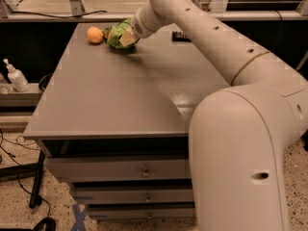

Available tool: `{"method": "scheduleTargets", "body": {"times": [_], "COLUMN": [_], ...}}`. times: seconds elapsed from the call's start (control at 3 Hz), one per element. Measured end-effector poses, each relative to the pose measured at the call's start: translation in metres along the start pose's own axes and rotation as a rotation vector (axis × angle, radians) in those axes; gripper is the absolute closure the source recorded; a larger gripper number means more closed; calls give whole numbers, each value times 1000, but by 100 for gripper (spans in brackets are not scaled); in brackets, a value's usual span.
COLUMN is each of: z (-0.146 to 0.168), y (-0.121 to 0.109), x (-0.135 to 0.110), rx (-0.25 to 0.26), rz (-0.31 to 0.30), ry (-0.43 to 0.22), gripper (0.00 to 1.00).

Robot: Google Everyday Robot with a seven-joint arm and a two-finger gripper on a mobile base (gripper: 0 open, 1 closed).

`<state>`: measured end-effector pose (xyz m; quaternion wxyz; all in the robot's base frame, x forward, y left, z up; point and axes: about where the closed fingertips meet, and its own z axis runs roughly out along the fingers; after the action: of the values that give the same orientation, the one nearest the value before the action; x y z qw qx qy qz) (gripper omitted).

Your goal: Move green rice chip bag near orange

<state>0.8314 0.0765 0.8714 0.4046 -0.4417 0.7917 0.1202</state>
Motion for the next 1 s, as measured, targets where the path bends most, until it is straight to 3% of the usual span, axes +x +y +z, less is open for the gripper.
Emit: {"method": "scheduleTargets", "body": {"times": [0.33,0.67,1.0], "z": [-3,-10,-43], "y": [3,8,9], "x": [1,-1,11], "rx": [-9,-16,-24], "rz": [1,-8,-20], "ry": [7,12,18], "gripper": [0,0,0]}}
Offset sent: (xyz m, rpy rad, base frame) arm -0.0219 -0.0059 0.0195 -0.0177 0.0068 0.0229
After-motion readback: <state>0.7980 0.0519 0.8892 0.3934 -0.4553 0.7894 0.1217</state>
